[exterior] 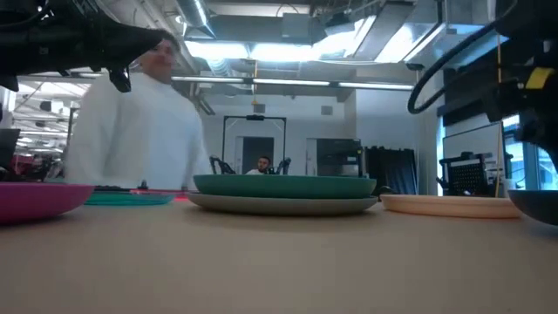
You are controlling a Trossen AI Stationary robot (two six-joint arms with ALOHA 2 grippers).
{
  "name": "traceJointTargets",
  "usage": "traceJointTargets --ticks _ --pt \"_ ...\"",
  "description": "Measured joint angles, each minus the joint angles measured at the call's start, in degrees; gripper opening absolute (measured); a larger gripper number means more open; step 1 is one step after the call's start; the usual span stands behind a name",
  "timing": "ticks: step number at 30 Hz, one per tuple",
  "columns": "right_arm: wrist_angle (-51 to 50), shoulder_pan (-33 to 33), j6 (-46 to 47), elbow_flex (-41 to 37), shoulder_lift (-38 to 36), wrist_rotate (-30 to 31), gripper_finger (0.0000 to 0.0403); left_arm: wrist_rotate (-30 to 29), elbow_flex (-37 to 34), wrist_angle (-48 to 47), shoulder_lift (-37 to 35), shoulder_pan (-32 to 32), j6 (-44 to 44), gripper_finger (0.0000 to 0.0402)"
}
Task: Stack plastic plates
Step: Stack the dark blue plate on top of the green plate
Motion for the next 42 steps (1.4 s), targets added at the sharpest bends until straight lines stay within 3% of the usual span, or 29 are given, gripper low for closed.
traceJointTargets --ticks 8,19,25,33,42 --pt "4.3 0.0 1.0 -3.2 0.0 -1.0 0.0126 0.0 0.0 -0.1 0.0 0.0 0.2 0.0" --pt "6.1 0.0 0.8 -3.7 -0.1 -1.5 0.001 -0.2 0.0 -0.2 0.0 0.0 0.1 0.0" --pt "7.6 0.0 -1.0 -1.7 0.0 -1.7 0.0013 -0.3 0.0 -0.2 0.0 0.0 0.1 0.0" --pt "12.6 -0.4 -4.9 4.1 0.1 3.3 0.0004 -0.3 0.0 -0.2 0.0 0.0 0.0 0.0" --pt "19.6 -8.5 -9.2 6.8 0.1 3.8 0.0002 -0.2 0.0 -0.1 0.0 0.0 0.0 0.0"
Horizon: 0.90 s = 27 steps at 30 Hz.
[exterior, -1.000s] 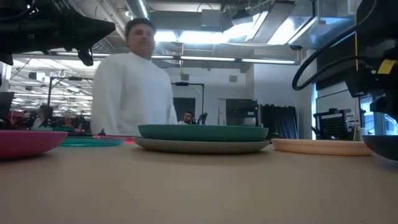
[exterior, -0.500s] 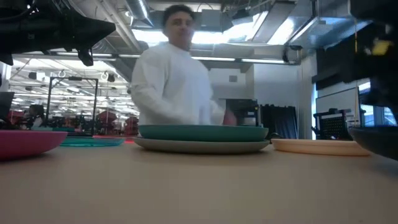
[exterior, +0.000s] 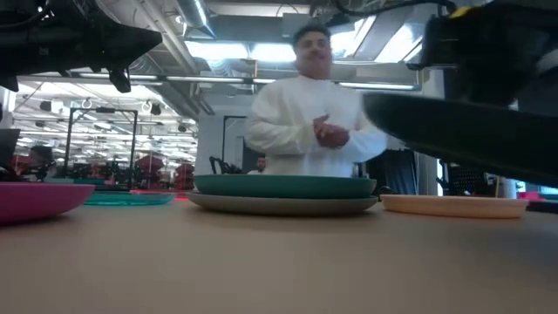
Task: Stack plastic plates
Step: Stack the dark blue plate on top of the green plate
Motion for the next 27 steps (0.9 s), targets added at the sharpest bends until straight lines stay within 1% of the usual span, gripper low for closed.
traceJointTargets --ticks 6,13,17,20,27 --pt "8.2 -6.3 -2.0 0.1 0.2 -0.1 0.0003 0.0 0.0 0.0 0.0 0.0 0.0 0.0" --pt "15.6 -13.0 -4.6 0.1 0.2 -0.1 0.0004 -0.9 0.0 0.2 0.0 0.0 0.2 0.0" --pt "20.4 -16.1 -4.7 0.1 1.0 2.0 0.0004 -1.1 0.0 0.2 0.0 0.0 0.2 0.0" --pt "24.1 -18.0 -6.0 0.1 2.6 3.4 0.0004 -1.1 0.0 0.2 0.0 0.0 0.2 0.0" --pt "31.0 -22.6 -6.2 0.1 8.8 3.4 0.0005 -1.1 0.0 0.1 0.0 0.0 0.2 0.0"
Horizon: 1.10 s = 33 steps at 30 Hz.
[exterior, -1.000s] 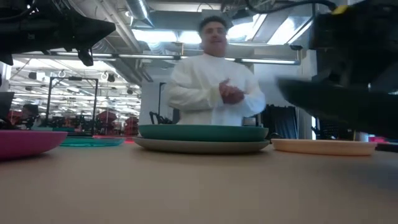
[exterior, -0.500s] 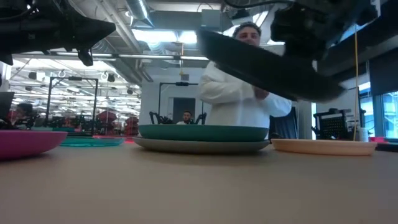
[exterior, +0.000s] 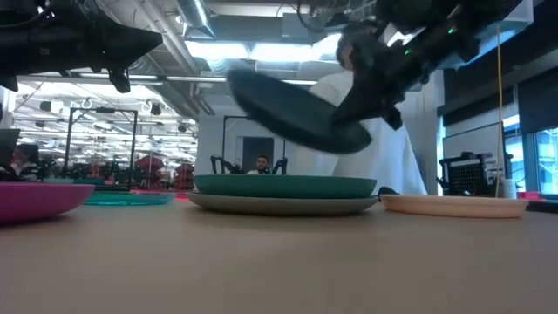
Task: Stack plastic plates
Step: Stack the dark blue plate on top of the green plate
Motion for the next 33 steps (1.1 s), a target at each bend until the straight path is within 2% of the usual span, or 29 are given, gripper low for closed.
traceJointTargets --ticks 8,13,33 --pt "7.7 -3.4 0.0 0.0 7.3 -0.5 0.0005 0.0 0.0 0.0 0.0 0.0 0.0 0.0" --pt "8.0 -4.4 0.0 0.0 10.3 -1.2 0.0005 0.0 0.0 0.0 0.0 0.0 0.0 0.0" --pt "8.5 -4.3 0.1 0.0 14.5 1.0 0.0005 -0.2 0.0 -0.1 0.0 0.0 0.0 0.0"
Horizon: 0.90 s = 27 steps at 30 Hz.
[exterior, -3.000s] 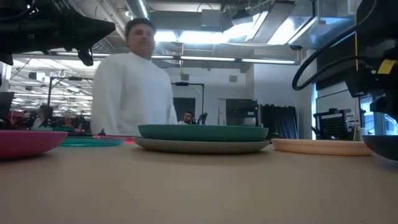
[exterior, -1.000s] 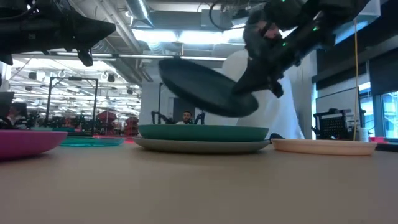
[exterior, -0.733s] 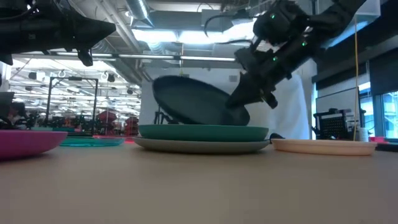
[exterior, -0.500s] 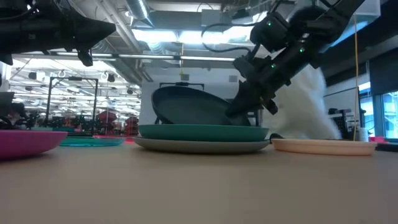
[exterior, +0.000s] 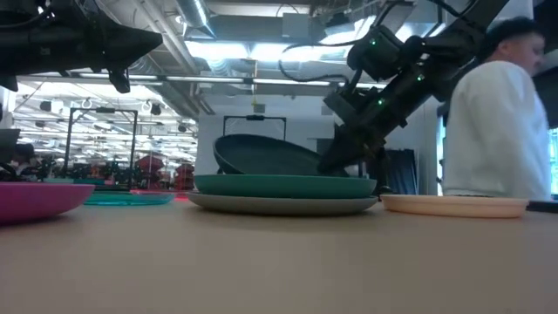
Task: Stack plastic plates
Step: Stack the dark blue plate on top of the green plate
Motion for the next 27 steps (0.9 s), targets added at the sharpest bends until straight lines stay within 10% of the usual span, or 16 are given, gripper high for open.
traceJointTargets --ticks 27 --pt "-2.8 0.5 -11.4 2.3 -3.4 -2.7 0.0109 0.1 0.0 -0.1 0.0 0.0 -0.1 0.0"
